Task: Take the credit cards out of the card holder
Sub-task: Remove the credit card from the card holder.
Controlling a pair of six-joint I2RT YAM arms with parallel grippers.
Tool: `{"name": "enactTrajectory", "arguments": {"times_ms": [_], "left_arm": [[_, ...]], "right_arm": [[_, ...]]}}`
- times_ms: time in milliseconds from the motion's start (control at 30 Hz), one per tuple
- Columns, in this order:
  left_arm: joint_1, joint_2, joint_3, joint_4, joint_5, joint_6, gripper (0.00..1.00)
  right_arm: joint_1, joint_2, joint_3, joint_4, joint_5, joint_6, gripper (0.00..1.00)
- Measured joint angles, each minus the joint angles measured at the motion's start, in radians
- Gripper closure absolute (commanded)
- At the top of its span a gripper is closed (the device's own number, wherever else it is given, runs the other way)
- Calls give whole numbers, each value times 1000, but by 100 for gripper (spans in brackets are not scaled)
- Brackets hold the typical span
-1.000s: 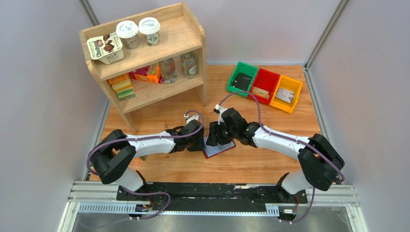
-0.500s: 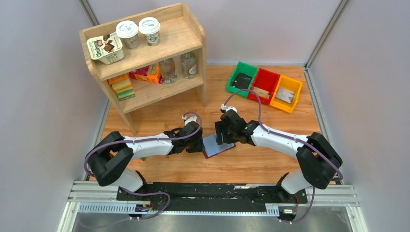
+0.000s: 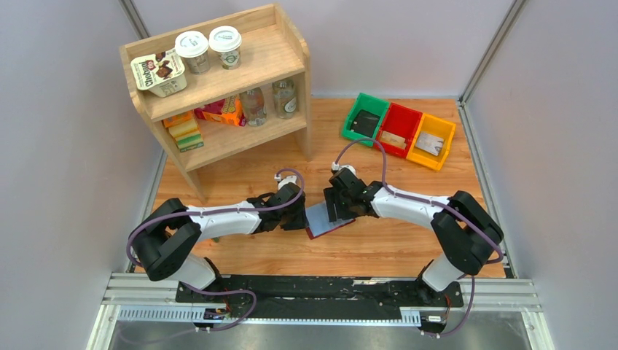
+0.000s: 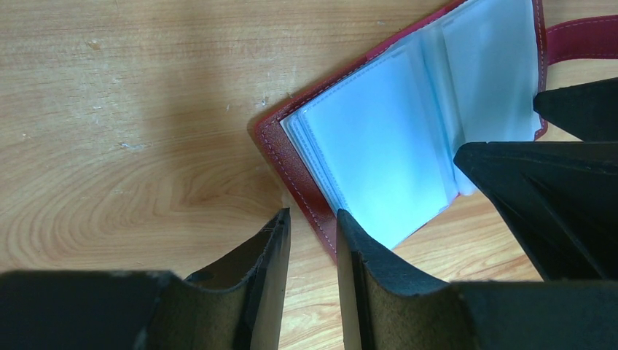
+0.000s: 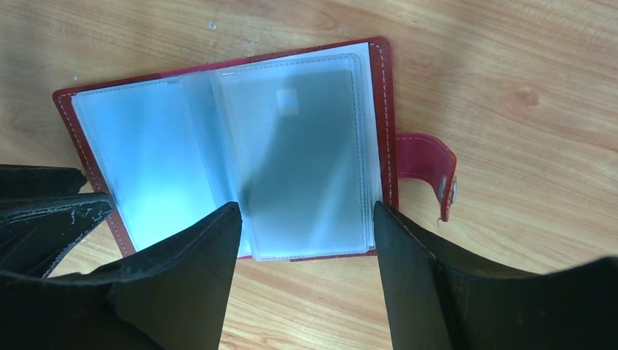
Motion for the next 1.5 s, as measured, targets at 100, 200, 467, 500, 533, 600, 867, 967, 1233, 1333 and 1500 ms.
{"name": "enactTrajectory", "arguments": {"times_ms": [100, 200, 467, 500, 533, 600, 867, 967, 1233, 1333, 1500], "left_arm": [[0, 0, 0, 0, 0, 0, 62], [0, 0, 0, 0, 1, 0, 62], [0, 0, 0, 0, 1, 0, 62], [0, 1, 0, 0, 1, 0, 62], [0, 1, 0, 0, 1, 0, 62], [0, 1, 0, 0, 1, 1, 62], [0, 1, 0, 0, 1, 0, 62], [0, 1, 0, 0, 1, 0, 62], [0, -6, -6, 0, -2, -8, 62], [-1, -31, -20, -19, -10, -16, 62], [-1, -124, -47, -109, -53, -25, 62]], "right_arm": [[-4, -2, 0, 6, -26, -6, 37], [-5, -4, 0, 16, -63, -7, 37], [-5, -83, 0, 15, -130, -11, 39], [-5, -97, 0, 16, -141, -11, 39], [-5, -108, 0, 18, -151, -12, 40], [-5, -117, 0, 24, -171, -13, 43], [-4, -122, -2, 93, -302, -10, 47], [-4, -126, -3, 117, -341, -10, 47], [-4, -130, -10, 138, -366, -10, 46], [-8, -130, -11, 138, -346, -9, 47], [-53, -129, -41, 148, -352, -5, 48]]}}
